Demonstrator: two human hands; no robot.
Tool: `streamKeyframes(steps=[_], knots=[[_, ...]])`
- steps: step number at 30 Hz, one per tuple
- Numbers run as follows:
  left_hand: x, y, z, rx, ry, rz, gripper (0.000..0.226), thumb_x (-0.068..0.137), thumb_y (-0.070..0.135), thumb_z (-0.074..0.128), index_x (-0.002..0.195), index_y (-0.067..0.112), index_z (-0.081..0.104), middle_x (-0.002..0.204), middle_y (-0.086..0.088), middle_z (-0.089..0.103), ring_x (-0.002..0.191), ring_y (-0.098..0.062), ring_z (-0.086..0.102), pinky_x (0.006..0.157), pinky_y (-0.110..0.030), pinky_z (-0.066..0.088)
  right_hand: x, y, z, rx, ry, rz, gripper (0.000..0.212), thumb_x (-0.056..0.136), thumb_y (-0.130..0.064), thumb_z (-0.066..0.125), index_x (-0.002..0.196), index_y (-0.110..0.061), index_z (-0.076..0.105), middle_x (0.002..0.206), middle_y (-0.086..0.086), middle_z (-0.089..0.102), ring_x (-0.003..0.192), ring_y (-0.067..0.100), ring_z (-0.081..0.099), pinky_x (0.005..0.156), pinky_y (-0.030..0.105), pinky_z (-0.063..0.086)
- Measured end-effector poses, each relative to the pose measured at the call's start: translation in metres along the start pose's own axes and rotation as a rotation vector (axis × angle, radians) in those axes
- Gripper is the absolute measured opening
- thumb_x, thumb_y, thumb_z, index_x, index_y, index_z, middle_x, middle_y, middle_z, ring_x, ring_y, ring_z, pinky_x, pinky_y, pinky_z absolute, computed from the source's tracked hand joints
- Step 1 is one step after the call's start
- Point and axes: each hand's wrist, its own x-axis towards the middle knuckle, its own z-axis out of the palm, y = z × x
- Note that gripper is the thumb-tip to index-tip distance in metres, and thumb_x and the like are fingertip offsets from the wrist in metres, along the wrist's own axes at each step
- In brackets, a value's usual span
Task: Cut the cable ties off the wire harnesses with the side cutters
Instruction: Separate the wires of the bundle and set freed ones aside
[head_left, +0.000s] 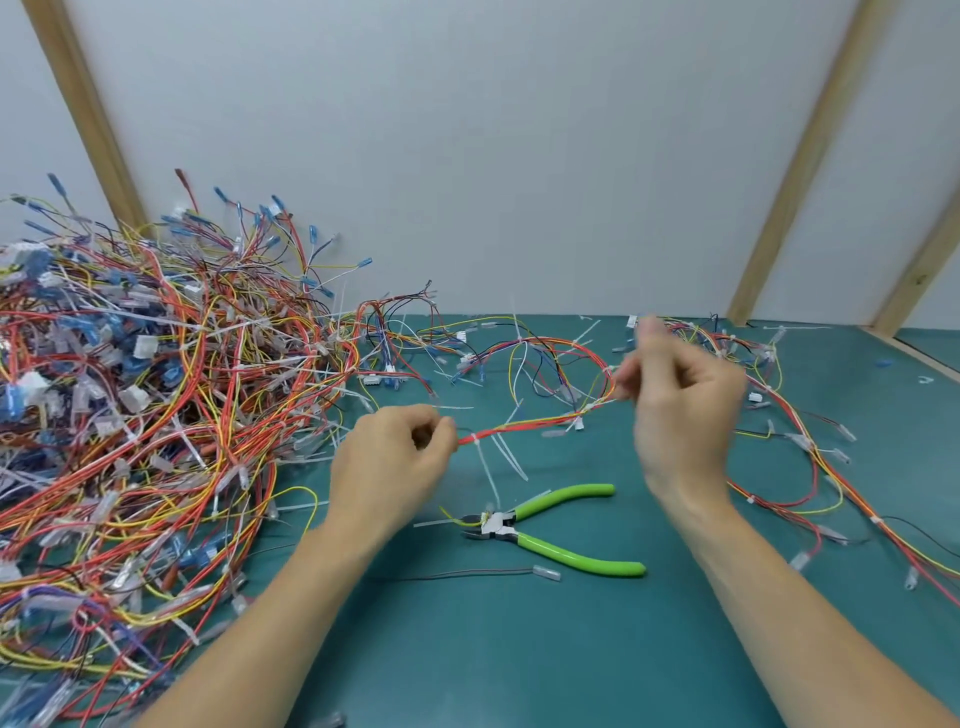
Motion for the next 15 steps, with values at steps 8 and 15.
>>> streamKeyframes(steps=[8, 15], knots=[[0.005, -0.009, -0.009, 0.577, -0.062, -0.094, 0.04, 0.079, 0.042, 0.054, 0.055, 0.01, 0.053, 0.057, -0.005, 0.055, 0.06, -0.029, 0.052, 0.055, -0.029, 0.035, 0.022, 0.043, -0.009, -0.288, -0.156, 0.348, 0.032, 0.099, -0.04, 0.064, 0.121, -0.016, 0.065, 0.116, -0.005, 0.07, 0.102, 0.005, 0.063, 0.1, 0.032, 0.047], [-0.002, 0.0, -0.006, 0.282, -0.085, 0.0, 0.023, 0.082, 0.02, 0.057, 0.103, 0.028, 0.062, 0.107, 0.011, 0.065, 0.105, -0.019, 0.06, 0.085, -0.036, 0.045, 0.008, 0.073, 0.009, -0.303, -0.441, 0.565, 0.03, 0.095, -0.042, 0.068, 0.085, -0.014, 0.077, 0.065, -0.008, 0.071, 0.054, 0.009, 0.047, 0.053, 0.022, 0.035]])
